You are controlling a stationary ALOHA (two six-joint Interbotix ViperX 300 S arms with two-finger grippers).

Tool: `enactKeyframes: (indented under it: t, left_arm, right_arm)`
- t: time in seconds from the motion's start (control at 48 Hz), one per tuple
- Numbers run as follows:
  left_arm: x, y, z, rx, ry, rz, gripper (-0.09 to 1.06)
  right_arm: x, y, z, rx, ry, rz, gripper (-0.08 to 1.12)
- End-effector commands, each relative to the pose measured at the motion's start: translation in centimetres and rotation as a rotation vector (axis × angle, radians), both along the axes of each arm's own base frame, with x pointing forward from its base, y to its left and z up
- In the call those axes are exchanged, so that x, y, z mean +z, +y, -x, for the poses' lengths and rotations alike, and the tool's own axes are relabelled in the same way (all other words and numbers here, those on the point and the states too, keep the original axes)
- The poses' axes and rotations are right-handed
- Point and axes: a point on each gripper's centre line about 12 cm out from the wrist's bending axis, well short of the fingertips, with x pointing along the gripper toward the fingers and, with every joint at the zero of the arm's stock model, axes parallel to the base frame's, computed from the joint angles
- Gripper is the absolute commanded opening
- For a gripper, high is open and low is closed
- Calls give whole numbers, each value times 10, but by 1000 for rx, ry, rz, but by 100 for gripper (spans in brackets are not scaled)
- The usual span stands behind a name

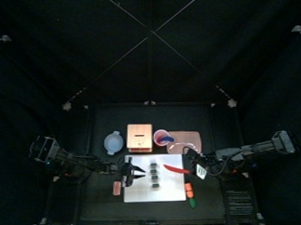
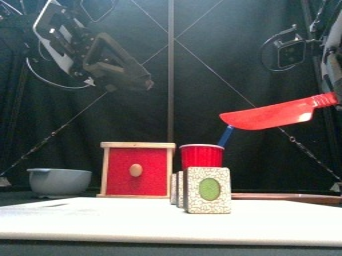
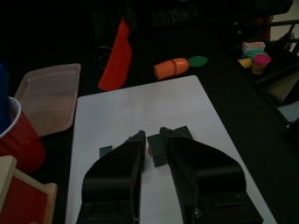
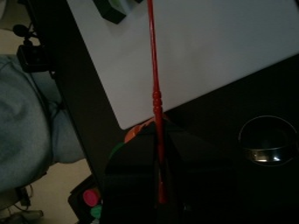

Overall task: Place sushi on board then cut the sushi with the knife then place the pieces on the plate
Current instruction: Place the 4 sushi pieces on the plate

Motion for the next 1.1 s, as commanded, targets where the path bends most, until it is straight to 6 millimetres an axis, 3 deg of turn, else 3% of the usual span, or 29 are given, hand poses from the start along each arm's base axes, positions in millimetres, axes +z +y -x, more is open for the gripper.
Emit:
enactKeyframes:
  t: [0.021,0.458,0.708,0.896,1.104]
  left_arm:
    - [6,1,-3,9,-23,8,64]
    - [7,1,-3,12,-24,12,64]
    - [5,1,-3,11,-19,10,64]
    - [-3,6,2,28,4,11,63]
    - [-15,12,11,65,47,36,63]
  right_arm:
    - [-2,-3,-1,-13,5,0,46]
    - [-6,-4,-8,-11,21,18,65]
    - [7,-7,-21,-6,-48,60,66]
    - [16,-13,-49,17,-141,162,66]
    - [15,-18,-98,96,-167,316,68]
